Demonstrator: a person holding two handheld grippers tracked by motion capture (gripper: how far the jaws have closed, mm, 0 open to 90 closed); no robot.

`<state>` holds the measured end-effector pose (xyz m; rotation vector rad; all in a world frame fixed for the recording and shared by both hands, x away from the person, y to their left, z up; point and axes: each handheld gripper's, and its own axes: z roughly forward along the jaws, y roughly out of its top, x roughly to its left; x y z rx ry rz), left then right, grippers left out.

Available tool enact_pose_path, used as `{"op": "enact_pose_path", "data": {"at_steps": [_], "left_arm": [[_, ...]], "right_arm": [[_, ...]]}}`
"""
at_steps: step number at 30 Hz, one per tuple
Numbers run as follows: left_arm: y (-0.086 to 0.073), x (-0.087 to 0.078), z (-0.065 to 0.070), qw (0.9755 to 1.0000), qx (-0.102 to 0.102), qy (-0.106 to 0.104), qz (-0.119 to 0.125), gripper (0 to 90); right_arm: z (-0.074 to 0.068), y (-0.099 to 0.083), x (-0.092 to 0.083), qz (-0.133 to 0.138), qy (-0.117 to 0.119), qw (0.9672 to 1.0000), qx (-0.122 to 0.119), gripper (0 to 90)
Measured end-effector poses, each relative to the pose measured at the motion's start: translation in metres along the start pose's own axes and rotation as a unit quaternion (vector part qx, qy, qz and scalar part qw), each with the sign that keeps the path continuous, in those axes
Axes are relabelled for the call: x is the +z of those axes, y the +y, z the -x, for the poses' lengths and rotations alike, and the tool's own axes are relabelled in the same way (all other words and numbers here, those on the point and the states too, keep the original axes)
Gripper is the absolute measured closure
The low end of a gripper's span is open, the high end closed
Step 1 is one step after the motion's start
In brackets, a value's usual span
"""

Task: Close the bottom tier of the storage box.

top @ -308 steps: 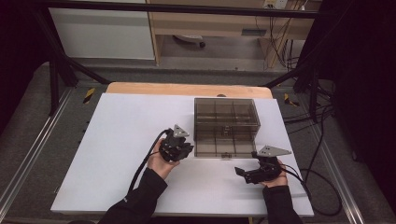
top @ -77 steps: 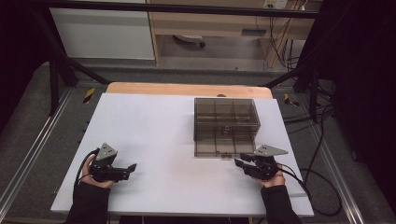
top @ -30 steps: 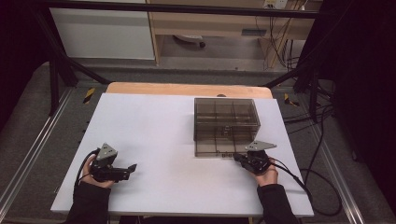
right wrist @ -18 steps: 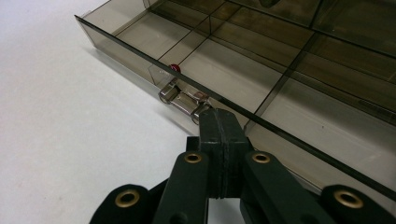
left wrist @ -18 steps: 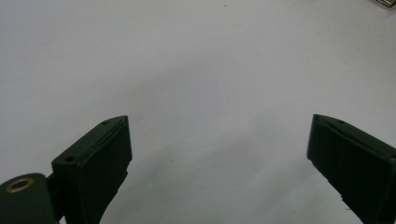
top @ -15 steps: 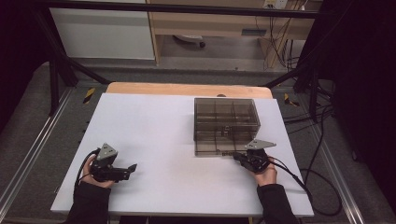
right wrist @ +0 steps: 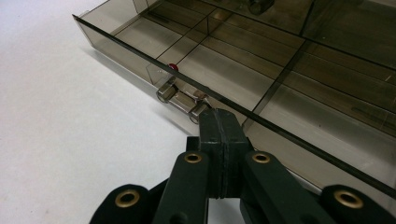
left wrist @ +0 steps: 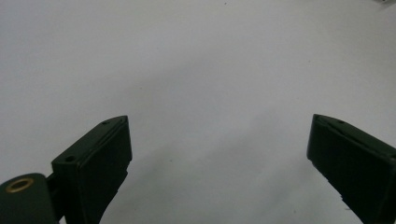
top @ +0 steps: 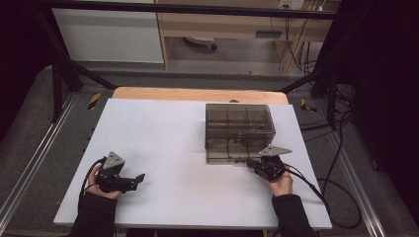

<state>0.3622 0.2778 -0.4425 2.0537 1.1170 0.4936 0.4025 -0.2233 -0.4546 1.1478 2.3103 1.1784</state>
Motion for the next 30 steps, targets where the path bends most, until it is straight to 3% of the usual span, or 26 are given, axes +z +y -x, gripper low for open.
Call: {"op": "enact_pose_path", "data": {"at_steps": [30], "left_arm": [[-0.0007, 0.0022, 0.0018, 1.0000, 0.005, 0.000, -0.005, 6.7]], "right_arm": [[0.0074, 0.0050, 0.0101, -0.002, -0.009, 0.9999, 0.005, 90.0]]}}
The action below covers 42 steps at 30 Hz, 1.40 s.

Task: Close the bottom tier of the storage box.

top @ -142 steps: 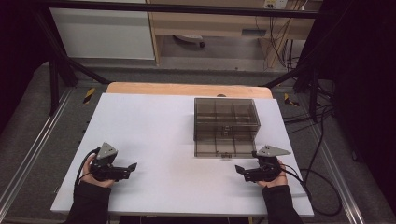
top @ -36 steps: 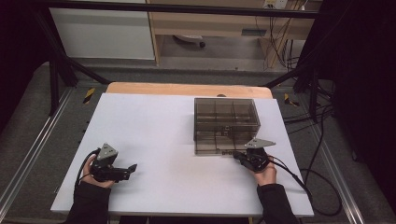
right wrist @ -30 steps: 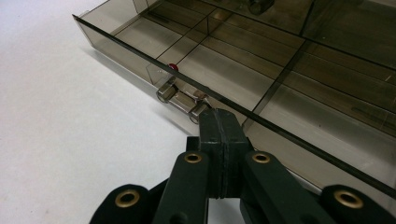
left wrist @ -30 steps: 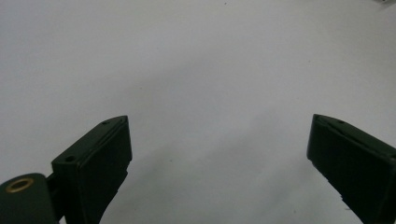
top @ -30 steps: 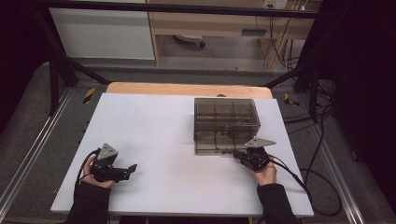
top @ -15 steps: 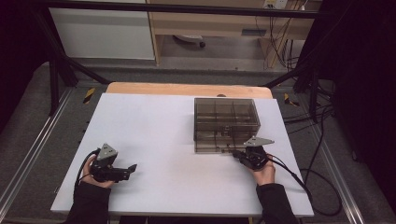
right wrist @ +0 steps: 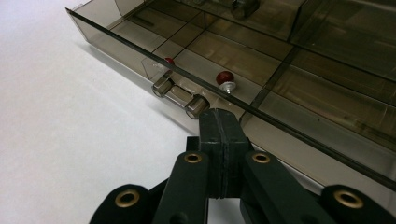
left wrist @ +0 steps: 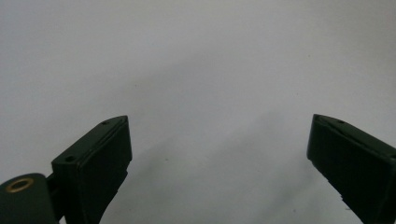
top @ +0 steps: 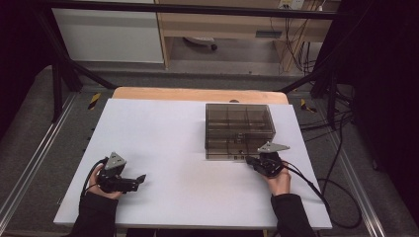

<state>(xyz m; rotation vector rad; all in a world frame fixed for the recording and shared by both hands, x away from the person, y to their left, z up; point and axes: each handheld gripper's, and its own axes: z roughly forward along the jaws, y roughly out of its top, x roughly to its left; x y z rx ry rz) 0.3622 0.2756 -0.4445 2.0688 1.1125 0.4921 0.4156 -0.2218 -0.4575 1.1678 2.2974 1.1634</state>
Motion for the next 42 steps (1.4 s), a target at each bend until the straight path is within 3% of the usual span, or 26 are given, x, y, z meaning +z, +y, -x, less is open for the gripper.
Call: {"op": "enact_pose_path", "data": {"at_steps": [42], "left_arm": [[0.001, -0.002, 0.000, 1.0000, 0.001, 0.001, 0.005, 6.6]], "right_arm": [[0.010, 0.013, 0.011, 0.006, -0.013, 0.9999, 0.002, 90.0]]}}
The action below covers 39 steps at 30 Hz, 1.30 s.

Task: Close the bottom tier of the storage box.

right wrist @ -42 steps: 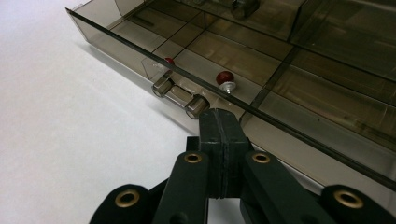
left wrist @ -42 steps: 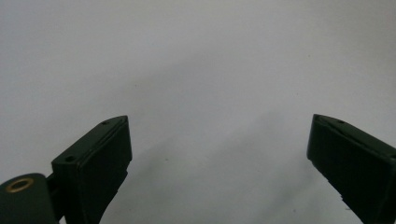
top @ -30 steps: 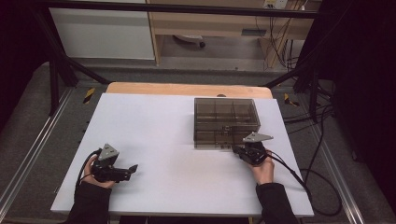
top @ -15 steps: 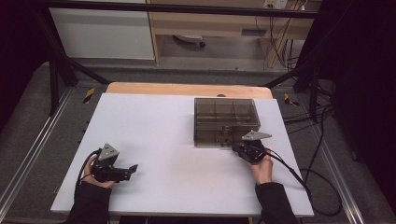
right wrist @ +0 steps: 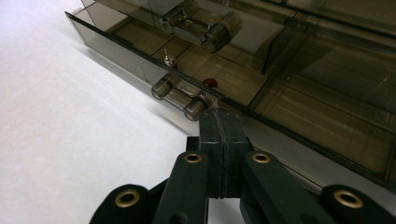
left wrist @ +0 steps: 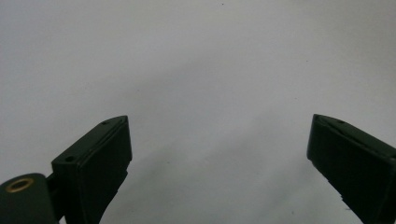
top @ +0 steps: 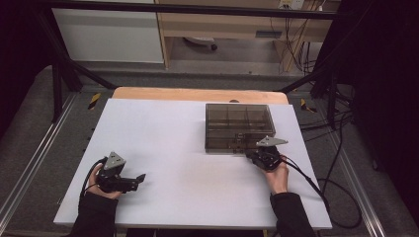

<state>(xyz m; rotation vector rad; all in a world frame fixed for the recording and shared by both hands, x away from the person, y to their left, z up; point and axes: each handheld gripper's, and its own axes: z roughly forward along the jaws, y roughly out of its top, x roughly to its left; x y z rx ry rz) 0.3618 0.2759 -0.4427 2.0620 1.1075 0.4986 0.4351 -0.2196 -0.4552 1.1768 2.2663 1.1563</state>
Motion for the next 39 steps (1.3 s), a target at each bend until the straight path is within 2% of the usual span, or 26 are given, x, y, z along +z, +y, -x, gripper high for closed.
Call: {"op": "enact_pose_path", "data": {"at_steps": [19, 39], "left_arm": [[-0.0003, 0.0002, -0.0007, 1.0000, 0.000, 0.000, 0.000, 6.7], [-0.0008, 0.0008, -0.0010, 1.0000, -0.001, 0.000, -0.001, 6.6]], "right_arm": [[0.0071, 0.0065, 0.0061, 0.007, -0.012, 0.9999, 0.004, 90.0], [0.0075, 0.0064, 0.0102, 0.008, -0.015, 0.9998, 0.005, 90.0]]}}
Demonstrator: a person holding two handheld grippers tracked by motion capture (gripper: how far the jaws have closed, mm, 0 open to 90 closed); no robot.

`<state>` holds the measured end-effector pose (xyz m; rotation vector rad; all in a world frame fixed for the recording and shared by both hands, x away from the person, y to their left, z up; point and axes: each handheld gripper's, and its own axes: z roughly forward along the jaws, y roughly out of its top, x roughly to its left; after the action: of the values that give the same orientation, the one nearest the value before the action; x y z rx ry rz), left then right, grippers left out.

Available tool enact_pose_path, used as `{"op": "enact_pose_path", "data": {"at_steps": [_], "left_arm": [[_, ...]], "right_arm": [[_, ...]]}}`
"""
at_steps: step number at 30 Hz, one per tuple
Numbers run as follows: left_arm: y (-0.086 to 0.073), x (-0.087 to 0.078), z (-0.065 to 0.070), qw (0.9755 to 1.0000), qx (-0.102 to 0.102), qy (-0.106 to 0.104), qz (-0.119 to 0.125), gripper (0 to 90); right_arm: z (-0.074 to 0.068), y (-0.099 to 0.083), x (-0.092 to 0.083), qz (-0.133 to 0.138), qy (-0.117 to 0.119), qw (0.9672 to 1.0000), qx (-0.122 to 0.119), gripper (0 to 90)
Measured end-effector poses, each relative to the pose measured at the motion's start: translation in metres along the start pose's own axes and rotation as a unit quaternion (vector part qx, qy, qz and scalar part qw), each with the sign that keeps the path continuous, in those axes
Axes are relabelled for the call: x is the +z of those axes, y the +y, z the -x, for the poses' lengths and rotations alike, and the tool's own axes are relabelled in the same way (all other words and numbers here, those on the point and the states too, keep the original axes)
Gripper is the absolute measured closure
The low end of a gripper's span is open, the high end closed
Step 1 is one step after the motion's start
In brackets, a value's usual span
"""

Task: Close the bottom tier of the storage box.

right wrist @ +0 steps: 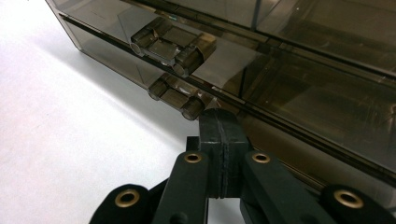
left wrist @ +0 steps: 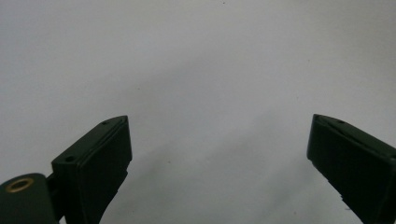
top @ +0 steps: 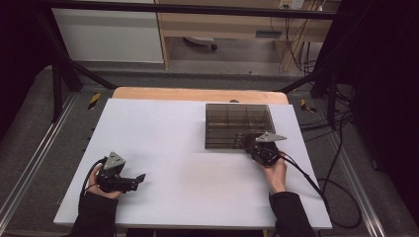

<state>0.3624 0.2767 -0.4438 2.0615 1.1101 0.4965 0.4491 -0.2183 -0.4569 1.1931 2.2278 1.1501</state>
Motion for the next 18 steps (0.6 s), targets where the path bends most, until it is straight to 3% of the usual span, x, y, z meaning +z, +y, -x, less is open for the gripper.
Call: {"op": "enact_pose_path", "data": {"at_steps": [6, 11, 18], "left_arm": [[0.000, 0.000, 0.000, 1.0000, -0.002, 0.000, 0.001, 6.6], [0.000, 0.000, 0.000, 1.0000, -0.002, -0.001, 0.001, 6.7], [0.000, 0.000, 0.000, 1.0000, -0.002, -0.001, 0.002, 6.6]], "right_arm": [[-0.004, 0.000, -0.008, 0.005, 0.008, 1.0000, -0.001, 86.9], [-0.012, -0.001, -0.022, 0.011, 0.020, 0.9997, 0.002, 77.1], [-0.022, -0.004, -0.039, 0.026, 0.021, 0.9994, 0.003, 41.3]]}}
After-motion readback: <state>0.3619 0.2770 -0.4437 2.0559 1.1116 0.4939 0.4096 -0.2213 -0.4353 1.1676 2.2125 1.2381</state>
